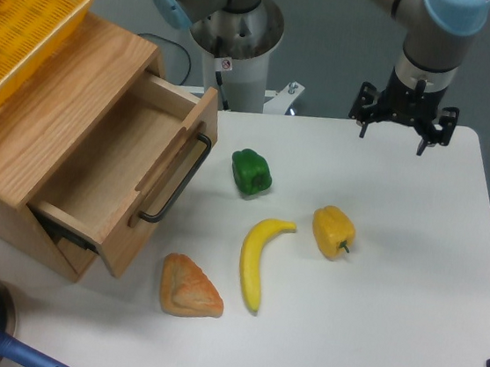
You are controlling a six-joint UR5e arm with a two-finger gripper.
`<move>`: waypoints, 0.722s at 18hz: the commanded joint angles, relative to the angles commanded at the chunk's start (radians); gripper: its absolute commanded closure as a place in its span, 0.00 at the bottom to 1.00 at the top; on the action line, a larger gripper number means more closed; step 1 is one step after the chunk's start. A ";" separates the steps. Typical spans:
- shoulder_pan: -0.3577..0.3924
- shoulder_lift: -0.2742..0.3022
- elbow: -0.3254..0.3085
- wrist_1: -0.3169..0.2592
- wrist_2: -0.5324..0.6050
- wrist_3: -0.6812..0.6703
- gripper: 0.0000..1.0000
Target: Pick up the banana
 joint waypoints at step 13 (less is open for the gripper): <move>-0.038 -0.078 0.006 0.103 -0.031 -0.041 0.00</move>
